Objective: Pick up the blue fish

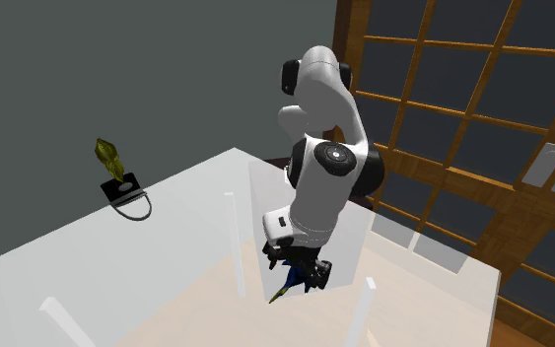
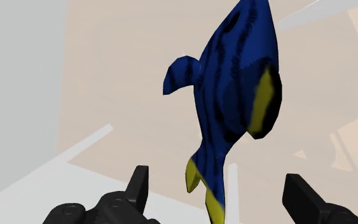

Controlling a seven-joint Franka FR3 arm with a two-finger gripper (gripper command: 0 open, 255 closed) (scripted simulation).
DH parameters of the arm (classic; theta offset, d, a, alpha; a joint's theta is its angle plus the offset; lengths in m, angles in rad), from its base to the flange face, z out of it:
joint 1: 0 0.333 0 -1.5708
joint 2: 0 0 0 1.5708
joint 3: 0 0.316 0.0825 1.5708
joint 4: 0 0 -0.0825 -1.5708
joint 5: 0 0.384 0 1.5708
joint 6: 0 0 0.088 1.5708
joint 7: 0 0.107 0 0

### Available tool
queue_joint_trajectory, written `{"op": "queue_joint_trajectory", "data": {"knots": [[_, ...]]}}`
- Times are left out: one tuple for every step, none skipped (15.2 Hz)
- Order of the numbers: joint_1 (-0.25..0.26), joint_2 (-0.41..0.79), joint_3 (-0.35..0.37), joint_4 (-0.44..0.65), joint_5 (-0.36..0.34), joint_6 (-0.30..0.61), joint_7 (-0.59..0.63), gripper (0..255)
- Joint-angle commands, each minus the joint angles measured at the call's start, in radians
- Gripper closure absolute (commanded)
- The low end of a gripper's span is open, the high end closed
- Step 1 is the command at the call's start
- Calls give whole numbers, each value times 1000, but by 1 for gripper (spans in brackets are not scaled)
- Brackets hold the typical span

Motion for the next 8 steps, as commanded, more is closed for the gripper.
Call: {"op": "queue_joint_trajectory", "data": {"knots": [[0,10,0,-10,-1,20,4,0],[0,14,0,-17,-1,31,5,0],[-1,21,0,-27,-2,48,8,0],[-1,21,0,-28,-2,48,8,0],[-1,21,0,-27,-2,48,8,0],[0,20,0,-28,-2,48,9,255],[0,21,0,-27,-2,48,8,255],[0,21,0,-27,-2,47,8,255]]}}
